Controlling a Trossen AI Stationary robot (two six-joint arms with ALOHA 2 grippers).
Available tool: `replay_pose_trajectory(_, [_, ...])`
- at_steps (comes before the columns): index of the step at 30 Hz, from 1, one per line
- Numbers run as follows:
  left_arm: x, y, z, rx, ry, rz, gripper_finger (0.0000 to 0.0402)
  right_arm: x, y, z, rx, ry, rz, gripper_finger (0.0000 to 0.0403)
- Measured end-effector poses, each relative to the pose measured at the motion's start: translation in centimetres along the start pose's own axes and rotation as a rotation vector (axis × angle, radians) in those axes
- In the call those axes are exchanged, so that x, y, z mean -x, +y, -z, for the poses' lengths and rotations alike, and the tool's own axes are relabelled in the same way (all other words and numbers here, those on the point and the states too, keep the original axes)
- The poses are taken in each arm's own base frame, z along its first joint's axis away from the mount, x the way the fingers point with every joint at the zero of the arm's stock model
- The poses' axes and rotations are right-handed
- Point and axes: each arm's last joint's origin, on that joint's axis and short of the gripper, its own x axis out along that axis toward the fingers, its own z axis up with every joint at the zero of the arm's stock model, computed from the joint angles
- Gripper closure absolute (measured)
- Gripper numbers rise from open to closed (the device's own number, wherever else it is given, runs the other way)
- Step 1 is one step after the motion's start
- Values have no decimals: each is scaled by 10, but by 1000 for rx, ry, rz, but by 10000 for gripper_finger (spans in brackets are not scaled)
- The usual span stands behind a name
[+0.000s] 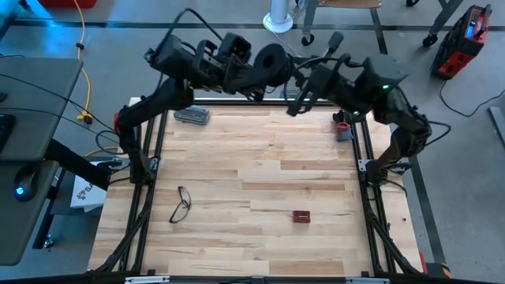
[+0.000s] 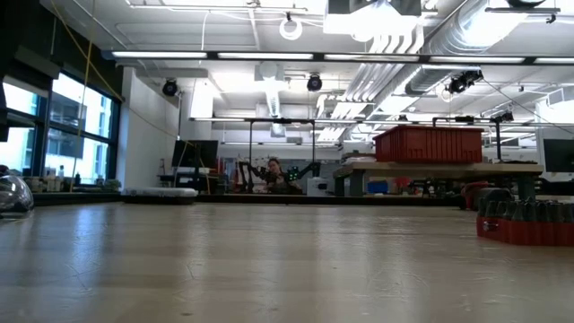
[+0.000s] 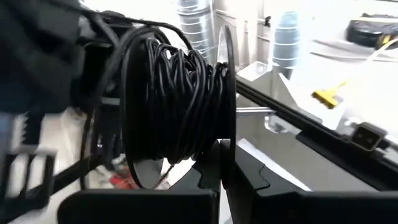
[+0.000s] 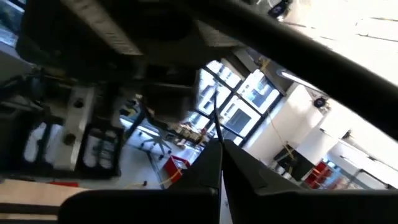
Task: Coil cords
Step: Coil the black wire into the spool
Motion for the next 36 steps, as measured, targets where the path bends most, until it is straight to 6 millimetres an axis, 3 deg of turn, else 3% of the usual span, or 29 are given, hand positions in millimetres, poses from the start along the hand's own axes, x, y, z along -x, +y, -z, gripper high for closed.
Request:
replay_pose_trajectory(8, [-5,0,0,1,-39,113,399,-7,13,-1,-85,-25,-50,403])
replay_pose_trajectory(15, [-6,2,0,-1,-40,107,399,-11,18,-7,-184,-113,-77,403])
replay_pose_trajectory(20, [-3,3,-5,-11,-43,99,399,-24,38,-5,-237,-114,-117,403])
replay_pose_trajectory(28, [1,-1,-8,-7,18,114,399,-24,42,-7,-330,-151,-189,403])
replay_pose_trajectory(36, [18,-2,-30,-90,85,100,399,-19,48,-14,-484,-224,-341,403])
